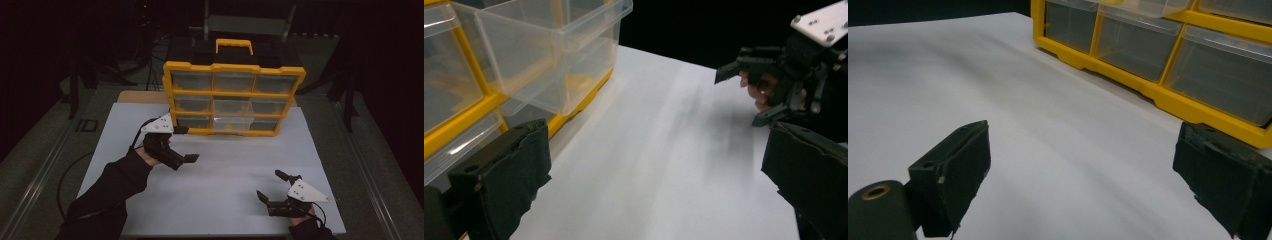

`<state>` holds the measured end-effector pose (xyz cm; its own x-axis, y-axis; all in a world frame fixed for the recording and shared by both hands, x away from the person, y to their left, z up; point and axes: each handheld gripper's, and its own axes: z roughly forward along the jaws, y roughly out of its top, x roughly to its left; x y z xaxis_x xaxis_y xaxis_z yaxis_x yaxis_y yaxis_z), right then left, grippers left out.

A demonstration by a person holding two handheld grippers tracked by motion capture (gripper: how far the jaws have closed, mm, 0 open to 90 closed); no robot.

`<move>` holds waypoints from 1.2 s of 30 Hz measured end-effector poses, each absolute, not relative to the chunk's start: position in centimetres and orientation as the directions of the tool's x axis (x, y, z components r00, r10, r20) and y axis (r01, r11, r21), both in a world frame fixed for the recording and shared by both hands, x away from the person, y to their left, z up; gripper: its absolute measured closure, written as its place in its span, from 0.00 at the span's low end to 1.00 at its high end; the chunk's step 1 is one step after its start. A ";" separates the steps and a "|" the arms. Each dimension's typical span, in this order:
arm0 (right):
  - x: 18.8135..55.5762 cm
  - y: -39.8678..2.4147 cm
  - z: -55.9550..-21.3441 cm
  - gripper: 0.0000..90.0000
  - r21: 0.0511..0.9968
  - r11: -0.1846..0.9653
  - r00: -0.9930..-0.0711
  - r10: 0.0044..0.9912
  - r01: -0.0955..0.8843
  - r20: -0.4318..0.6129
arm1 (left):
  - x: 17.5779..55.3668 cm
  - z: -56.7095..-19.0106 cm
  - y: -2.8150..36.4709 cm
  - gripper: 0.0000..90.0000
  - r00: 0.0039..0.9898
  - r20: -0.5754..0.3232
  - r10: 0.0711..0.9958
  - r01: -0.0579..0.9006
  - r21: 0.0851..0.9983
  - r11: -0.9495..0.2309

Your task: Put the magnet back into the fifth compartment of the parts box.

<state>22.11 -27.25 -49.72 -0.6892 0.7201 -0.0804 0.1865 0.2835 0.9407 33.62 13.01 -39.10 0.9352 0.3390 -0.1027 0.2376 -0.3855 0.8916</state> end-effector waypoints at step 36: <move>22.1 -27.1 -49.8 0.09 0.937 0.293 -0.693 0.716 0.188 -0.085 | 29.2 -44.8 19.8 0.00 0.885 -0.100 0.456 0.301 0.868 -0.394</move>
